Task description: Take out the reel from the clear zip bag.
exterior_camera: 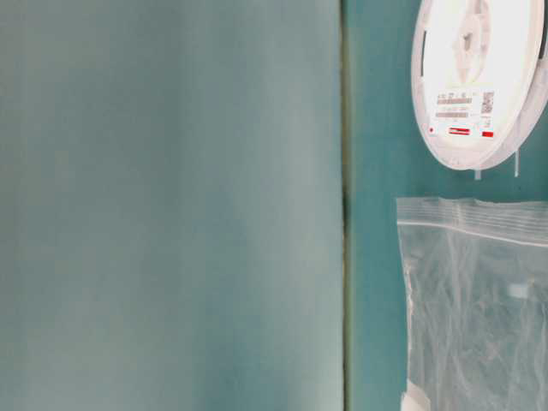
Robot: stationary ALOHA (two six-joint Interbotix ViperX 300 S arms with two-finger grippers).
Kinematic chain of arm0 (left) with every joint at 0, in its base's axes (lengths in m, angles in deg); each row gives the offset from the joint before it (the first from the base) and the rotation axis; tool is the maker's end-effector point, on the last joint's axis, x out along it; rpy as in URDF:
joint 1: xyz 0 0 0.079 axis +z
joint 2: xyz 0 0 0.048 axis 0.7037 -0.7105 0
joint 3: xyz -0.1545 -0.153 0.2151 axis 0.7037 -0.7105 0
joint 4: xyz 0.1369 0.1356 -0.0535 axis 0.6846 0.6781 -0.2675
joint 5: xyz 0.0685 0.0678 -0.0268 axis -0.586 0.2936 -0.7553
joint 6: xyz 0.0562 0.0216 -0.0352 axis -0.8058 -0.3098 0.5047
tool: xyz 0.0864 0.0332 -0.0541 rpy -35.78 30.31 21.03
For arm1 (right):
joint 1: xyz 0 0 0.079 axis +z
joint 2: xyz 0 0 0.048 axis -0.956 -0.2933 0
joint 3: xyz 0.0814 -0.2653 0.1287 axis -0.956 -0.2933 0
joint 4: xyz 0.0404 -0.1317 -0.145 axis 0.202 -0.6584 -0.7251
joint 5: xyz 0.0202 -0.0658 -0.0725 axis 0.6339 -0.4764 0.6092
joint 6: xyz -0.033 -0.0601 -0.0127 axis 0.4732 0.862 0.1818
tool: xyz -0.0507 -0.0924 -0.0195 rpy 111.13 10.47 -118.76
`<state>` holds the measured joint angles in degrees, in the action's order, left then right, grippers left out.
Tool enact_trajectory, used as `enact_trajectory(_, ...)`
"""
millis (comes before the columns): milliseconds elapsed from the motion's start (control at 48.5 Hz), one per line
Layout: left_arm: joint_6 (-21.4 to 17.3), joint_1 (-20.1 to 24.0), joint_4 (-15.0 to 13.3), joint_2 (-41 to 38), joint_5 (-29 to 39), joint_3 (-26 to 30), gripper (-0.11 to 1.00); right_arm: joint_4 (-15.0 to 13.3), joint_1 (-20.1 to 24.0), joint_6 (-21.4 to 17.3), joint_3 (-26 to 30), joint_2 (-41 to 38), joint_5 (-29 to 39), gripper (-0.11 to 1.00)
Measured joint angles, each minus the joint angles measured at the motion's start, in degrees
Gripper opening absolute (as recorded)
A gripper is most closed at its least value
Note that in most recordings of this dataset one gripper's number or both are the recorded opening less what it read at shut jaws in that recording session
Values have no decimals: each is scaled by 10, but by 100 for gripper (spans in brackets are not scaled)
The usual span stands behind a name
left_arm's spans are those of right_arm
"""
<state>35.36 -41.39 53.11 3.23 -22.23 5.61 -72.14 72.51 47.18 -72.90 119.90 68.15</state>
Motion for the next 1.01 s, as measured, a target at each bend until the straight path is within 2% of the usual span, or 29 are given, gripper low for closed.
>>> enact_trajectory(1010, 0, 0, 0, 2, 11, 0, 87, 0, 0, 0, -7, 17, 1, 92)
